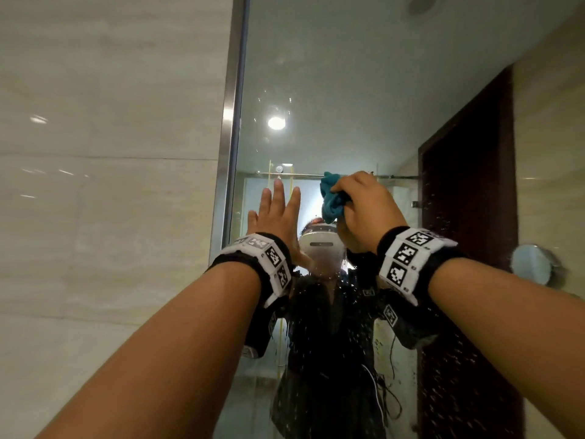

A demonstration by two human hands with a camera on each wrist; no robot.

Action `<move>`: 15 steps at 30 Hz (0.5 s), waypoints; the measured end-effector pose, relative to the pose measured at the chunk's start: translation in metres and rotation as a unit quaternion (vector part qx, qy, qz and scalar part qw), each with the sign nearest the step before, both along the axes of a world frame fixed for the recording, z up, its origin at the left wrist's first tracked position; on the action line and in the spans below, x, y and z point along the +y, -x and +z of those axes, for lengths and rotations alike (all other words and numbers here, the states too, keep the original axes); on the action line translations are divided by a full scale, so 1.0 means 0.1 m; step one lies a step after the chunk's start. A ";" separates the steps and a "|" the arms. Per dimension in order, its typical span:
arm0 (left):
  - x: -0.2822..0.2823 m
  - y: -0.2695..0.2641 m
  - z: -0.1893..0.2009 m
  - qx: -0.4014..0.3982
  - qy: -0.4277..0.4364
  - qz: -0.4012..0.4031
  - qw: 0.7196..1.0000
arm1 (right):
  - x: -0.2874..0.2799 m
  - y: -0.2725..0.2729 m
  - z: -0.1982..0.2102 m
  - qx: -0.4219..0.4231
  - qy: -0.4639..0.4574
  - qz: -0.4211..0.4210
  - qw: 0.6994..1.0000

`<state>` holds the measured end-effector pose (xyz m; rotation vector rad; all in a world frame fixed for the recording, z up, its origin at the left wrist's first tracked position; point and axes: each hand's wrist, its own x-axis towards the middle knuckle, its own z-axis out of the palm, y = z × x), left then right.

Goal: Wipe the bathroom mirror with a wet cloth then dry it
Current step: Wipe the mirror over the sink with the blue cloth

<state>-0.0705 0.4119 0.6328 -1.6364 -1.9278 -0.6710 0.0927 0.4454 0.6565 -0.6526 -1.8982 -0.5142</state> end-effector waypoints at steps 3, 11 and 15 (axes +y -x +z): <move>0.11 0.02 -0.07 0.007 -0.018 0.006 1.000 | 0.03 0.02 -0.07 0.010 -0.003 0.023 1.000; 0.15 0.07 -0.10 0.021 -0.040 0.006 0.999 | 0.17 -0.02 -0.30 -0.141 -0.041 -0.048 0.988; 0.14 0.08 -0.11 0.019 -0.040 0.002 0.999 | 0.17 -0.02 -0.02 -0.119 -0.061 -0.041 0.990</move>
